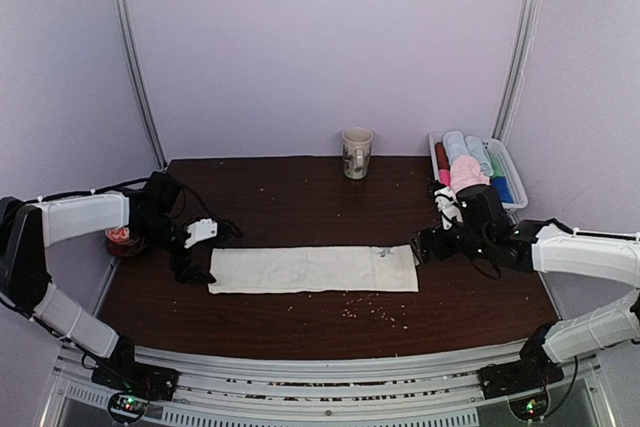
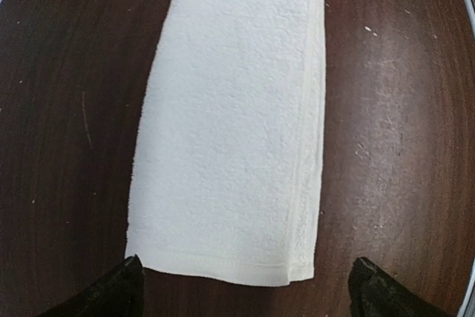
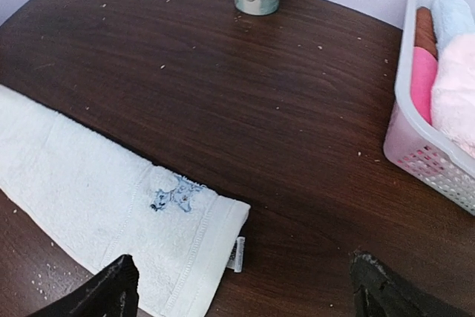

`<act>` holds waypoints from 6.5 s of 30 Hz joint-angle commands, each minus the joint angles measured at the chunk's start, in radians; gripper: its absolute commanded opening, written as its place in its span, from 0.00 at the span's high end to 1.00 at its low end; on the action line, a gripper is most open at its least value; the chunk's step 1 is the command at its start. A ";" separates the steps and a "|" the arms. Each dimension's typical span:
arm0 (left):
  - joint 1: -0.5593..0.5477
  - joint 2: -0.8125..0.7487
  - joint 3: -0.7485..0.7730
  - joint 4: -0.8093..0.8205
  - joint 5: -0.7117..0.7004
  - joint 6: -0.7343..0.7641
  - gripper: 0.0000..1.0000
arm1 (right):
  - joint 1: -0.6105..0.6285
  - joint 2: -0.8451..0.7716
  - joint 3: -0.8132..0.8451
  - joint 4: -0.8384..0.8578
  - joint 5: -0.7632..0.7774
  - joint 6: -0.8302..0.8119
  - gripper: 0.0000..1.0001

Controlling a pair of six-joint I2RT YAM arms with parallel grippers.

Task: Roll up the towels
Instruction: Fold the towel at the center of the board, then pick up the towel from the center of the board, then fold the towel at the center of the board, then adjust the towel at the center of the board.

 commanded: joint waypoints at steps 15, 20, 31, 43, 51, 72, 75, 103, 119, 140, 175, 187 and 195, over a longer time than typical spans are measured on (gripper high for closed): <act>0.004 0.025 -0.046 0.329 -0.183 -0.341 0.02 | 0.004 0.230 -0.086 0.204 -0.032 0.494 0.08; 0.003 0.042 -0.044 0.329 -0.203 -0.349 0.02 | 0.006 0.323 -0.073 0.251 -0.084 0.532 0.19; 0.003 -0.013 -0.058 0.325 -0.180 -0.353 0.02 | 0.014 0.442 -0.045 0.302 -0.129 0.571 0.37; 0.003 -0.037 -0.062 0.326 -0.168 -0.353 0.02 | 0.016 0.540 -0.023 0.285 -0.099 0.584 0.96; 0.003 -0.048 -0.064 0.325 -0.171 -0.355 0.02 | -0.004 0.459 0.017 0.181 -0.014 0.546 1.00; 0.003 -0.047 -0.067 0.328 -0.183 -0.358 0.02 | 0.009 0.264 0.198 0.110 -0.192 0.484 1.00; 0.003 -0.044 -0.068 0.331 -0.187 -0.359 0.02 | 0.087 0.335 0.292 0.114 -0.191 0.492 1.00; 0.003 -0.042 -0.075 0.355 -0.243 -0.379 0.02 | 0.344 0.953 0.887 0.088 -0.225 0.523 1.00; 0.003 -0.030 -0.070 0.353 -0.242 -0.379 0.02 | 0.410 1.043 1.023 0.138 -0.361 0.540 0.60; -0.293 -0.061 -0.063 0.496 -0.126 0.009 0.15 | 0.167 0.513 0.286 0.231 -0.171 0.466 0.53; -0.467 0.284 0.020 0.495 -0.379 0.329 0.71 | 0.120 0.410 0.120 0.285 -0.201 0.479 0.53; -0.471 0.269 0.037 0.492 -0.364 0.299 1.00 | 0.120 0.423 0.115 0.296 -0.207 0.488 0.55; -0.472 0.181 0.041 0.436 -0.314 0.279 1.00 | 0.119 0.433 0.122 0.282 -0.199 0.486 0.55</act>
